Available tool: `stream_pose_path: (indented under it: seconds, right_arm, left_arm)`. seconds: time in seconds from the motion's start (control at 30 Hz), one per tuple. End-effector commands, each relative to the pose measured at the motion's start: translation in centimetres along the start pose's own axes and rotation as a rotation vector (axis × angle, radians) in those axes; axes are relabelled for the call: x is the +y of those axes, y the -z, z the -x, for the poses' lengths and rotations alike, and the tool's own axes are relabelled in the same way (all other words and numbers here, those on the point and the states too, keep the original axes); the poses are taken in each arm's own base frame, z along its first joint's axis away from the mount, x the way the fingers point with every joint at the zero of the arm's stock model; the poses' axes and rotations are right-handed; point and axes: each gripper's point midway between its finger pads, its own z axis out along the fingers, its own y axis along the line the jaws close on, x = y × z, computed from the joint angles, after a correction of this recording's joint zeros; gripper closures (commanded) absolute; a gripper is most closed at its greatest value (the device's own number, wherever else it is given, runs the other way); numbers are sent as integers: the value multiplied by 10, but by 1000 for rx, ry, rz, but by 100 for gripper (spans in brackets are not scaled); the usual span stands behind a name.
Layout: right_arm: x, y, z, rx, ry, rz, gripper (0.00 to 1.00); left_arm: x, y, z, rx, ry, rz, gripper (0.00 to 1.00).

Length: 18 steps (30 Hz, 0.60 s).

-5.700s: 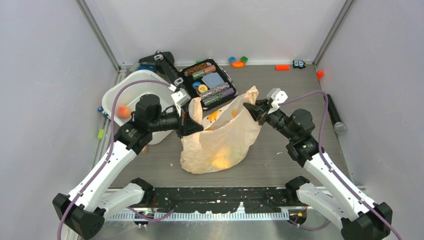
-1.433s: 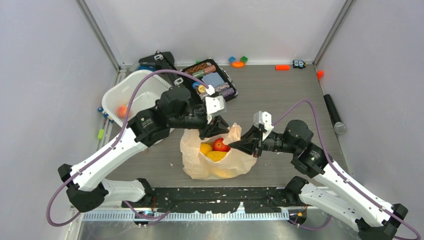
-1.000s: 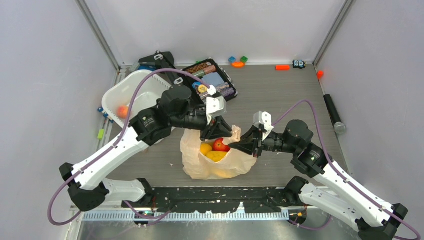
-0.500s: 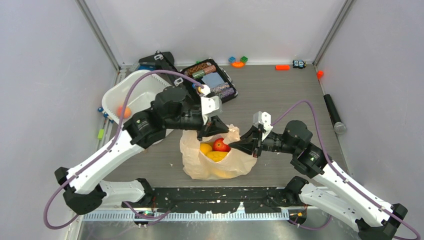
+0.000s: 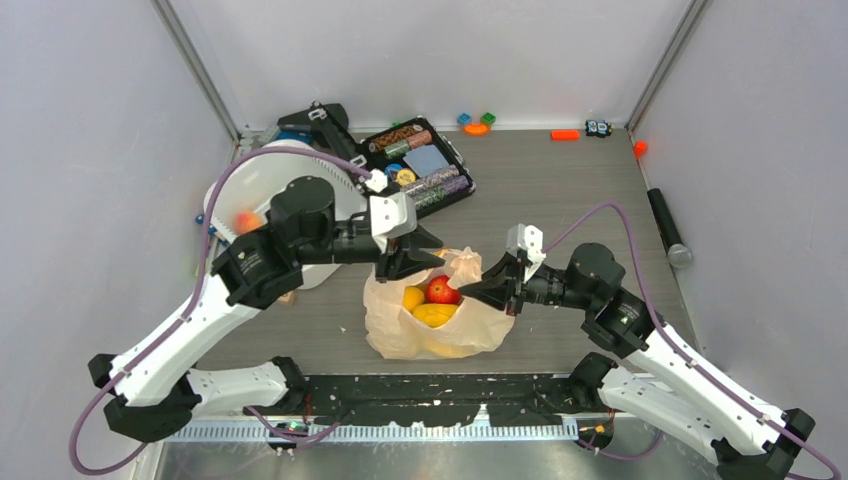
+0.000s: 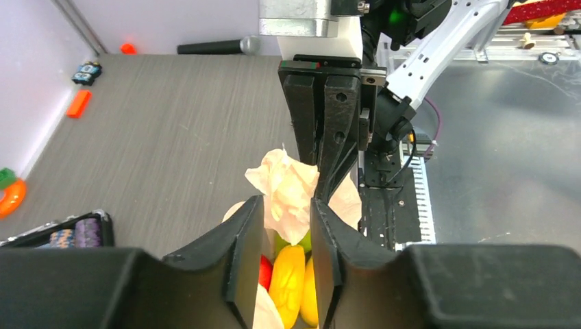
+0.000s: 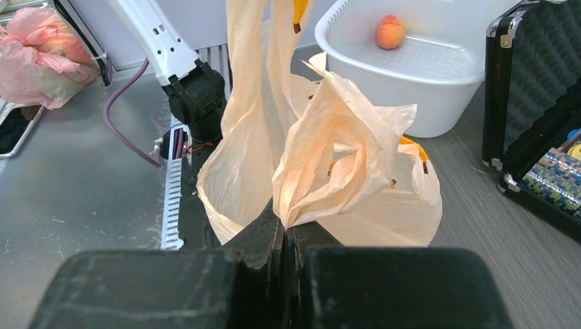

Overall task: Place the fake fruits into the plastic bag and tie a complex knot
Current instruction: Adjust the plastic bag at the center of the board.

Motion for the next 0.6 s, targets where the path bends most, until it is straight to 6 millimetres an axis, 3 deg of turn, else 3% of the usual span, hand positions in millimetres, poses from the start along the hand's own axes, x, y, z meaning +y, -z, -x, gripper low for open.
stream_pose_path:
  seconds: [0.0,0.13,0.3,0.57]
  right_arm:
    - [7,1,18,-62,24,32,95]
    - [13,4,17,-66,20,53,95]
    - [14,6,16,-70,24,50,95]
    - [14,6,16,-73,25,50,95]
  left_arm:
    - [-6,-19,0,22,54,-97,59]
    - [-7,-33,-15,83,105,-138,45]
    - [-5,-35,-25,110,100,-143,37]
    - [-22,-34,-31,135,142,-286,59]
